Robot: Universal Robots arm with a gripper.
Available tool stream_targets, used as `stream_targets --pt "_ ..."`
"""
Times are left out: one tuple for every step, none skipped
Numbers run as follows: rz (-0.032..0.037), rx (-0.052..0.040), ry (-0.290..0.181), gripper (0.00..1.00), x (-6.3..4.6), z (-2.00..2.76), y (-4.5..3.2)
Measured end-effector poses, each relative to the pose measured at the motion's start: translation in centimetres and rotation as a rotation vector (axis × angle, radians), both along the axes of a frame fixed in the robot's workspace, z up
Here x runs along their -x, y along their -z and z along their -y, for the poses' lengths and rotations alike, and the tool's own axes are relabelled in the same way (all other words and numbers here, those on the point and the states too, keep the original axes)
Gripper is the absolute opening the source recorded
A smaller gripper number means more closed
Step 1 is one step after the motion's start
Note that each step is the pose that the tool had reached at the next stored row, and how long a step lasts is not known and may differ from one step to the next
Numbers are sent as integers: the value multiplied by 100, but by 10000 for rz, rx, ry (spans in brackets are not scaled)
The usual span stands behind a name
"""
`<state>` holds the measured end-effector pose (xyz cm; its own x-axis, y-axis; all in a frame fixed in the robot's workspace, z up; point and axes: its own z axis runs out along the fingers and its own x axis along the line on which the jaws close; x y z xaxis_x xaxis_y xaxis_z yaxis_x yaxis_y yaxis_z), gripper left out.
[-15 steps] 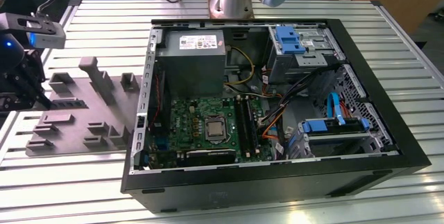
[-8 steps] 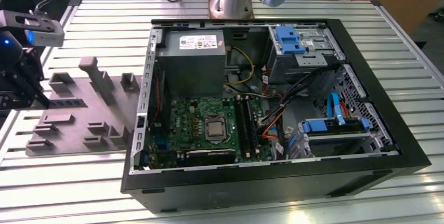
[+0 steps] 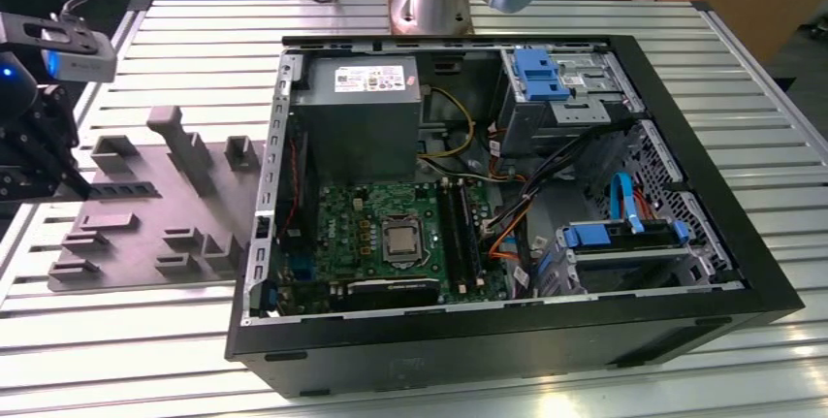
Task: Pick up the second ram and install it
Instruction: 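Pick up the second ram and move it above second insertion slot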
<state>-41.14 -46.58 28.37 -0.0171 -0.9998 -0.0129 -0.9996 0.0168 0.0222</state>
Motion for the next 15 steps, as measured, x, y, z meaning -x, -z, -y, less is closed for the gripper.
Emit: stream_targets --pt "0 0 0 14 0 0 -6" --pt "0 0 0 14 0 0 -11" --pt "-1 1 0 14 0 0 -18" --pt "-1 0 0 14 0 0 -24" --pt "0 0 0 14 0 0 -29" --pt "-1 0 0 14 0 0 -35" --pt "0 0 0 14 0 0 -40" --pt "-1 1 0 14 0 0 -46" --pt "-1 1 0 14 0 0 -52" --pt "-1 1 0 14 0 0 -58" --pt "0 0 0 14 0 0 -64" --pt "0 0 0 14 0 0 -70" --pt "0 0 0 14 0 0 -76" --pt "-1 1 0 14 0 0 -82" --pt "-1 1 0 14 0 0 -87"
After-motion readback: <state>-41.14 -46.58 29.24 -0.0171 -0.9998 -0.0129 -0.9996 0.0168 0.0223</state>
